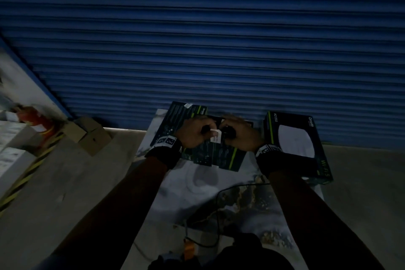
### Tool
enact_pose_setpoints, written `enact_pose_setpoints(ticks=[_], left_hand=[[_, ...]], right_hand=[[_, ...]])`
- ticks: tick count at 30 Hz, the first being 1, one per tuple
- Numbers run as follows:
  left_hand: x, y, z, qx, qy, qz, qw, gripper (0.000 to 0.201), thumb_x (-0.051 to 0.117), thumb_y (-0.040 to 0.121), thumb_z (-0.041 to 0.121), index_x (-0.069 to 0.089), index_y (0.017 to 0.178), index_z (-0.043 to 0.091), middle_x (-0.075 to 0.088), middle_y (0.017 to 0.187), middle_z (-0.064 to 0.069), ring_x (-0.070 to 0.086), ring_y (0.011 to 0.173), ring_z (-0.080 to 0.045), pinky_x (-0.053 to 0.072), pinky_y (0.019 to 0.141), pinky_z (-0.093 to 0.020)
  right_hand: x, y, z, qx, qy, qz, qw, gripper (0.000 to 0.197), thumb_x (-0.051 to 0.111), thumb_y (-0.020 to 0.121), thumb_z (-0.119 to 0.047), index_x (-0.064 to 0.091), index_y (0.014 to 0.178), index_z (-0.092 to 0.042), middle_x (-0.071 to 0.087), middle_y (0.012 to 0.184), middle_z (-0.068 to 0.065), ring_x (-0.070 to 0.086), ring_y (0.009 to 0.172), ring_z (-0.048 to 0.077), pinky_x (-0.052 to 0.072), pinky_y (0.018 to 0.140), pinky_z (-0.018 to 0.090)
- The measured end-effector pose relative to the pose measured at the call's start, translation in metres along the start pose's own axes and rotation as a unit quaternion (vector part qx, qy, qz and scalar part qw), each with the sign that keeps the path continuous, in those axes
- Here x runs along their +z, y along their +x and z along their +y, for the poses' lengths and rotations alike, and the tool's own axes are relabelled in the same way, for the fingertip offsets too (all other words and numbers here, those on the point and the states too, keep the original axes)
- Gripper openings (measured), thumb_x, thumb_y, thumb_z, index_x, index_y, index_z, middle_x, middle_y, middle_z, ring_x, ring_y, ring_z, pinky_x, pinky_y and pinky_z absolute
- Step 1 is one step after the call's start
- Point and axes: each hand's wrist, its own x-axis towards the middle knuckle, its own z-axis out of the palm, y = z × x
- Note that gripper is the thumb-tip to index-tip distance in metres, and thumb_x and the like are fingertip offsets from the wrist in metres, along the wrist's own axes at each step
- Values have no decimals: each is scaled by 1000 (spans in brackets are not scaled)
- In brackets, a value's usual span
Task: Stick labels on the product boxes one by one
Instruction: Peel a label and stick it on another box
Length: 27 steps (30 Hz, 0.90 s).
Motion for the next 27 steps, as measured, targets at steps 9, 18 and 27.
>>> enact_pose_setpoints(ticks=[9, 18, 27], left_hand=[[-1, 13, 3, -39, -61, 30, 997, 18, 71, 96, 21, 68, 114, 17, 70, 92, 2, 66, 83, -12, 54, 76, -30], [4, 13, 0, -142, -236, 123, 953, 54, 78, 91, 33, 57, 140, 28, 74, 111, 1, 69, 106, -13, 56, 99, -40], [24, 18, 7, -129, -161, 135, 969, 16, 74, 92, 35, 68, 86, 22, 64, 72, 9, 58, 65, -10, 48, 65, -30]], right_hand=[[12, 3, -2, 6, 31, 112, 993, 14, 76, 89, -19, 73, 98, -9, 59, 142, 7, 52, 133, 24, 31, 118, 45], [5, 1, -5, 70, 151, 116, 979, 15, 73, 93, -28, 70, 92, -13, 68, 127, 0, 63, 117, 15, 46, 100, 29], [5, 3, 0, 90, 187, 117, 971, 33, 56, 99, -49, 70, 116, -25, 70, 117, -4, 65, 109, 12, 51, 102, 40]])
